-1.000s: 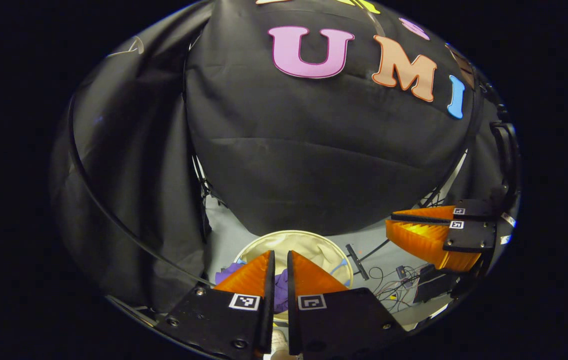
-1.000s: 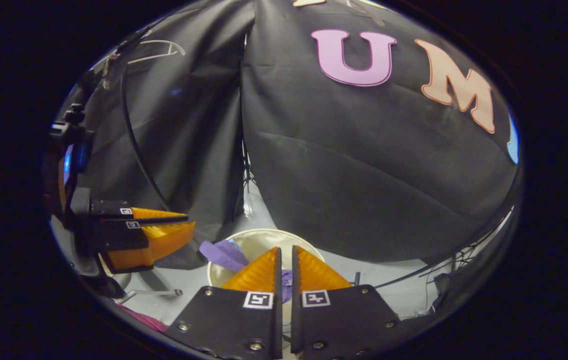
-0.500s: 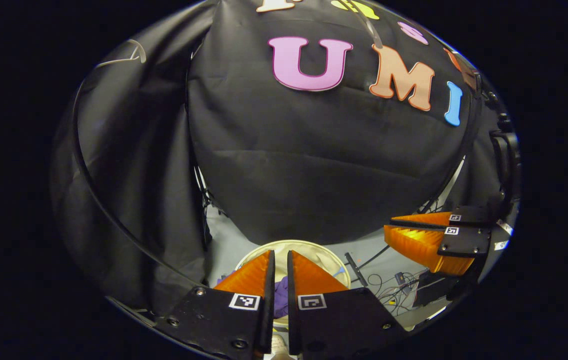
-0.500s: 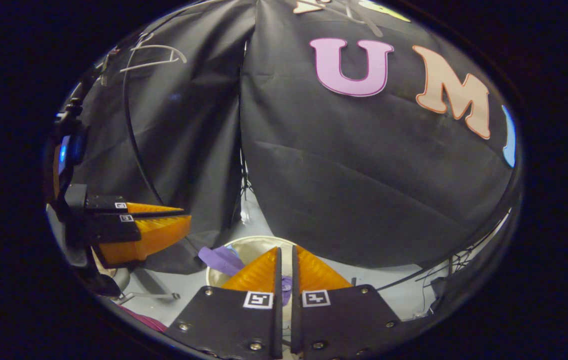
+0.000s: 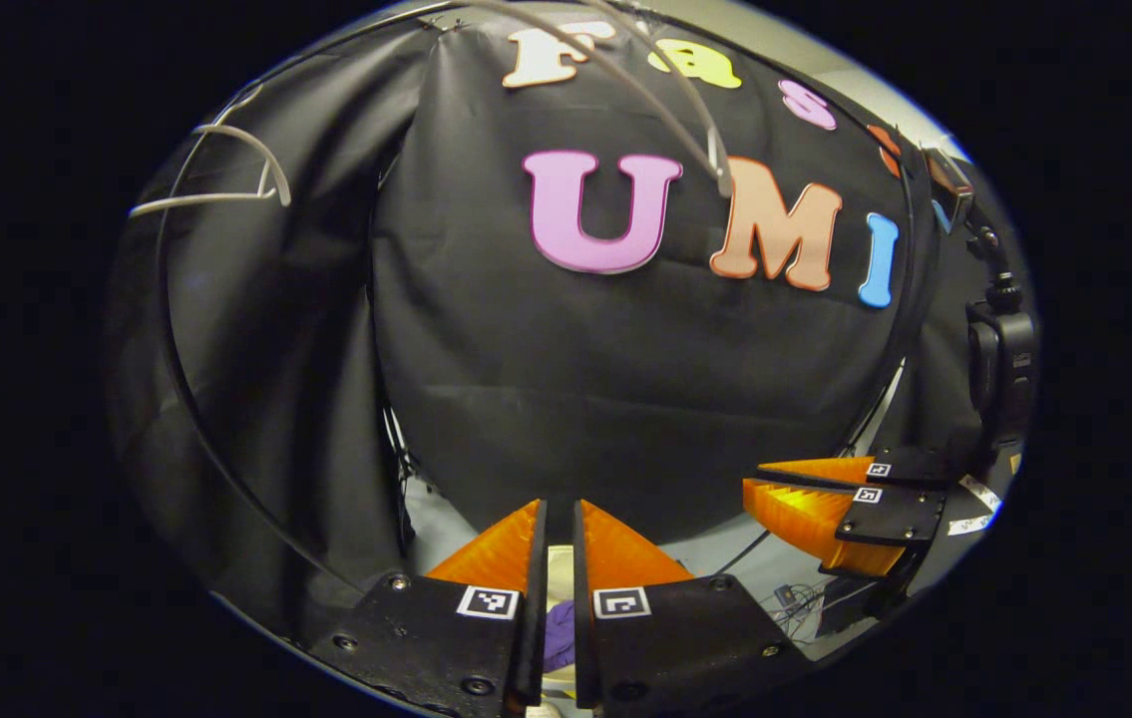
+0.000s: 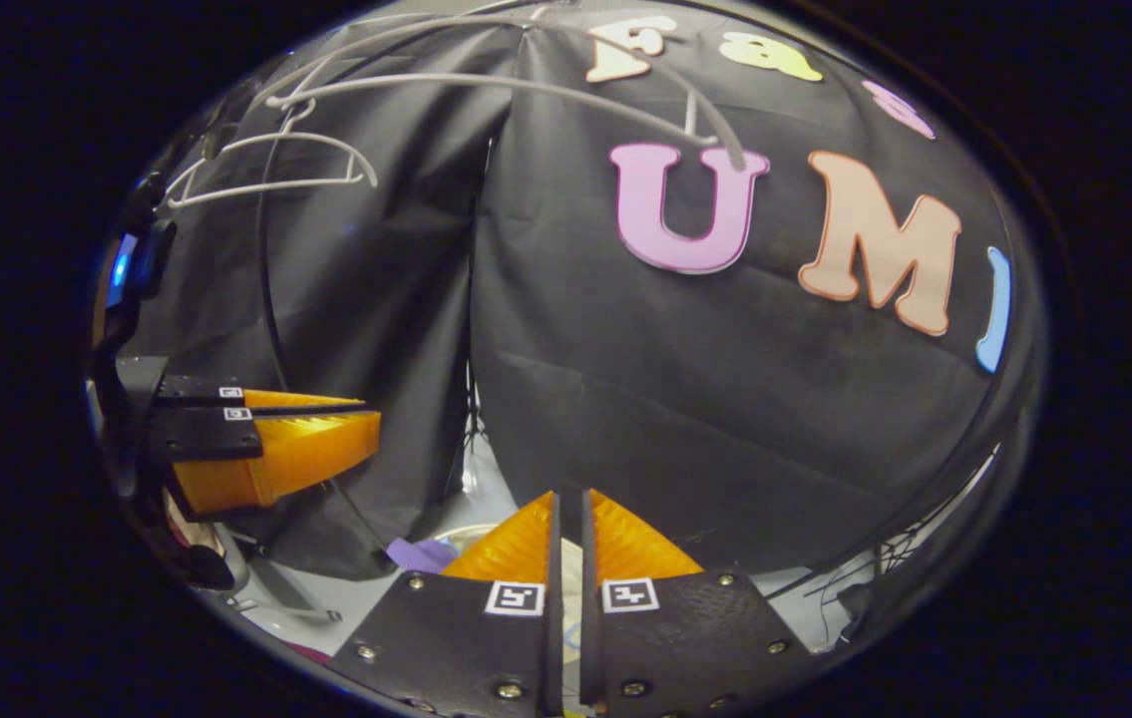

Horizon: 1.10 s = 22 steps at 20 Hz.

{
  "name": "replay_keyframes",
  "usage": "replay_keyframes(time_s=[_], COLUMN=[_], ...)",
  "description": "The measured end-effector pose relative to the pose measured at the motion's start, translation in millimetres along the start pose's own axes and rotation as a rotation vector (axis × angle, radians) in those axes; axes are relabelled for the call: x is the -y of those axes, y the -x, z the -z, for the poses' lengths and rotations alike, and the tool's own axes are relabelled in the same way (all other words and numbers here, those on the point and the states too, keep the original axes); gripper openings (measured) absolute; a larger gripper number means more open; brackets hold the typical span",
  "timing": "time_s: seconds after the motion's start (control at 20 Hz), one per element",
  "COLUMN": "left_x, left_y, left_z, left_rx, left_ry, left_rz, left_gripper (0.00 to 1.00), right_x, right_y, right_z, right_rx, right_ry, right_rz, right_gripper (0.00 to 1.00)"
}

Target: Grasp the clothes on the hanger with both hands and then place them into the laundry hamper below.

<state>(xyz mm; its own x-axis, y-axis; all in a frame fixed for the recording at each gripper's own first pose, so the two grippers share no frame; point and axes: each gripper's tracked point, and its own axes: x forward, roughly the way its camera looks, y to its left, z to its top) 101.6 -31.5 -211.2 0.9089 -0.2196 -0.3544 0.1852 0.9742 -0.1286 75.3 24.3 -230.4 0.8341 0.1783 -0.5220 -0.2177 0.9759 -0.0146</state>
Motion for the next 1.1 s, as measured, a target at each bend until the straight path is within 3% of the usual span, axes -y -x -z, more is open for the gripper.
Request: replay_keyframes(time_s=[0.6,0.8,0.85,0.9,0.95,1.0,1.05,1.1], left_x=[39,43,43,42,43,42,42,43], left_y=[56,77,77,83,95,103,103,108], left_z=[-119,-151,-157,-164,-175,-181,-190,-199], left_rx=[0.275,0.352,0.372,0.393,0.413,0.430,0.450,0.469], left_ry=[-0.023,-0.043,-0.044,-0.048,-0.052,-0.056,-0.060,-0.061], left_rz=[0.084,0.079,0.074,0.069,0.063,0.057,0.056,0.056], left_gripper=[0.13,0.17,0.13,0.21,0.13,0.20,0.13,0.13], right_x=[32,37,39,40,41,42,43,44], right_y=[74,104,110,118,126,133,140,146], right_z=[-121,-157,-166,-176,-184,-192,-200,-207], right_rx=[0.267,0.359,0.382,0.405,0.426,0.447,0.468,0.489], right_ry=[-0.058,-0.076,-0.077,-0.076,-0.075,-0.073,-0.074,-0.080], right_rz=[0.086,0.118,0.126,0.133,0.141,0.146,0.152,0.156], right_gripper=[0.07,0.07,0.07,0.07,0.07,0.06,0.06,0.07])
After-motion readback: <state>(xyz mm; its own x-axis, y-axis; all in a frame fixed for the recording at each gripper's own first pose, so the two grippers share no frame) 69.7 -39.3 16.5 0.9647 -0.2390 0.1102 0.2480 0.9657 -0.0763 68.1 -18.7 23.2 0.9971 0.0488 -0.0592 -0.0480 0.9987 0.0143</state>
